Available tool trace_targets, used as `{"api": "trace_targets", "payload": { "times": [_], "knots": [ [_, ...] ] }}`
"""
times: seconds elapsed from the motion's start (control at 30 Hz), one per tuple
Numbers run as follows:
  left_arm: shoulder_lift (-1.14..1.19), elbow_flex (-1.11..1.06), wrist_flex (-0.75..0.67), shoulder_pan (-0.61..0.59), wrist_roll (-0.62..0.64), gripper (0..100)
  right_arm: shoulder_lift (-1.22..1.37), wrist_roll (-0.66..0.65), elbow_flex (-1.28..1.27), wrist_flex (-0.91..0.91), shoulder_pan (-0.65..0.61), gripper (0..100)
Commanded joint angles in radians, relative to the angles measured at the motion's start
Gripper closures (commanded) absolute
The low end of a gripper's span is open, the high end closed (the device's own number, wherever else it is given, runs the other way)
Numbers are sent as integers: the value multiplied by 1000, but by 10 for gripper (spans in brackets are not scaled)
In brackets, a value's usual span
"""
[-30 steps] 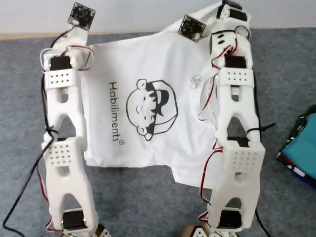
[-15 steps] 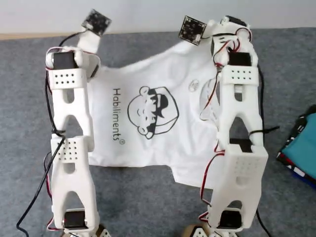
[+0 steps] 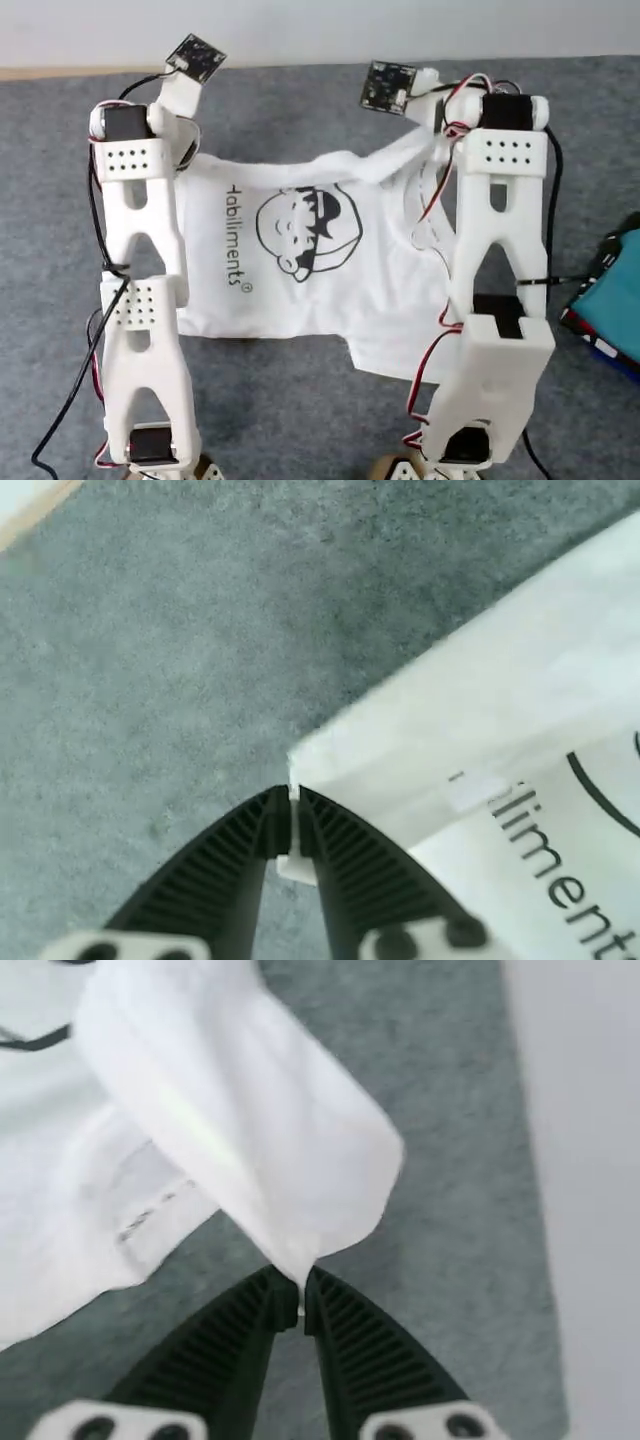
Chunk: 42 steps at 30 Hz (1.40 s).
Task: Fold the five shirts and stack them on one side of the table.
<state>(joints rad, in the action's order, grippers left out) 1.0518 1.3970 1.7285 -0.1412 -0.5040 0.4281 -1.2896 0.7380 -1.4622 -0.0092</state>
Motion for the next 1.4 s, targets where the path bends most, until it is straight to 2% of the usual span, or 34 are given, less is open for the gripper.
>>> {"api": "trace_targets", "payload": {
  "times": [0.0, 0.2, 0.33, 0.6, 0.97, 1.1, 1.37],
  "knots": [
    [-127, -153, 32, -6, -38, 995, -96, -5, 14, -130, 1, 987],
    [-399, -596, 29, 14, -132, 995, -163, -5, 12, -326, 1, 987],
    [-568, -843, 28, 18, -195, 995, -229, 29, -31, -335, 18, 987],
    [-772, -1175, 28, 0, -288, 995, -509, 29, -400, -337, 24, 987],
    [-809, -1346, 28, -68, -347, 995, -987, 28, -1005, -332, 24, 987],
    [-815, -1414, 28, -63, -393, 995, -1075, 28, -1119, -332, 24, 987],
    [-807, -1434, 11, -64, -396, 994, -1168, 28, -1247, -332, 24, 987]
  ]
}}
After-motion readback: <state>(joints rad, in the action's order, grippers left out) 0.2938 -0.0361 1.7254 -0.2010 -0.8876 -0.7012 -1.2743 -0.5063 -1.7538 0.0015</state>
